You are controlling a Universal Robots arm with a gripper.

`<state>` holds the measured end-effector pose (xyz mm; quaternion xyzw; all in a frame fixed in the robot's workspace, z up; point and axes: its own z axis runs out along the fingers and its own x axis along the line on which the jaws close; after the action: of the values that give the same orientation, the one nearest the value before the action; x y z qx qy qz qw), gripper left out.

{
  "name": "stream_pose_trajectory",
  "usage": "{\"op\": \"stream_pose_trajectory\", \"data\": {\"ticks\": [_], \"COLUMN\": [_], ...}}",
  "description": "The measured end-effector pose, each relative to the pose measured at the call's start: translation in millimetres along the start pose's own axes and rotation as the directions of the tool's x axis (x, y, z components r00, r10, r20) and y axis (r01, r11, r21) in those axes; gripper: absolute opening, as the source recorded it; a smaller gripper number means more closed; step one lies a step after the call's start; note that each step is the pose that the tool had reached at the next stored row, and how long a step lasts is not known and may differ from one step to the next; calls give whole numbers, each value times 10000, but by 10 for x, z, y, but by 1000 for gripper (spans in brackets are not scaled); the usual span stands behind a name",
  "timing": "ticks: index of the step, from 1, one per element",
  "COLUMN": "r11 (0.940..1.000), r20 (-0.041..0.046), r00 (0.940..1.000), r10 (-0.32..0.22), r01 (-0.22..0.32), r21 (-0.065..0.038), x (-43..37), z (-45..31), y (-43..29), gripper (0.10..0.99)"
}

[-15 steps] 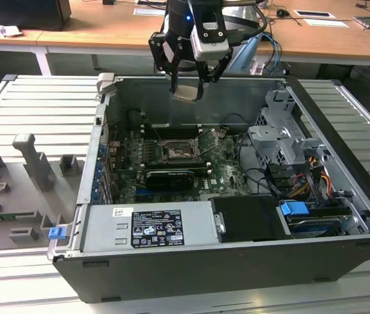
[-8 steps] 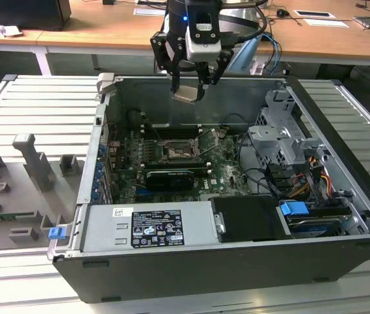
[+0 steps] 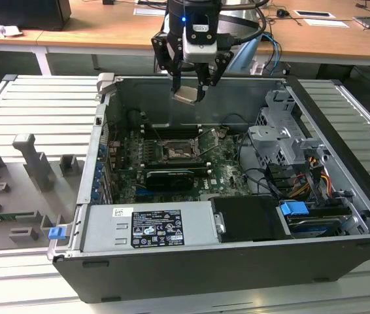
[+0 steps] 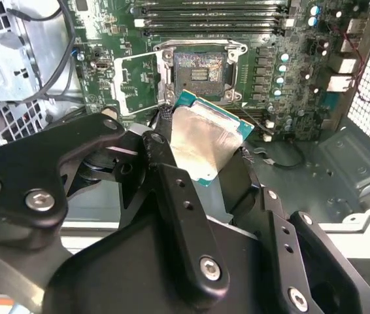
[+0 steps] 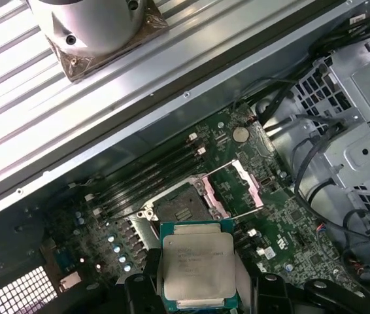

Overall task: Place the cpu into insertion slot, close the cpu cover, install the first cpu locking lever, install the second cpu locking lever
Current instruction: 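Place the cpu into insertion slot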

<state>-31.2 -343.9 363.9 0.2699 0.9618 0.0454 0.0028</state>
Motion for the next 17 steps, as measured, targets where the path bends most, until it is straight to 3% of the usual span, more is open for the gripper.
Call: {"op": "stream_pose_trajectory", "data": {"ticks": [4,9,17], "r11": [9979,9912,9825], "r20": [58,116,163], "r00": [9979,9911,9824], "r10": [651,1327,1860], "r01": [-650,-1326,-1860], "r21": [-15,-33,-51], "x": [-1,-1,-1], "z": [7,13,16], "y": [-1,-1,-2], "gripper": [529,529,529]}}
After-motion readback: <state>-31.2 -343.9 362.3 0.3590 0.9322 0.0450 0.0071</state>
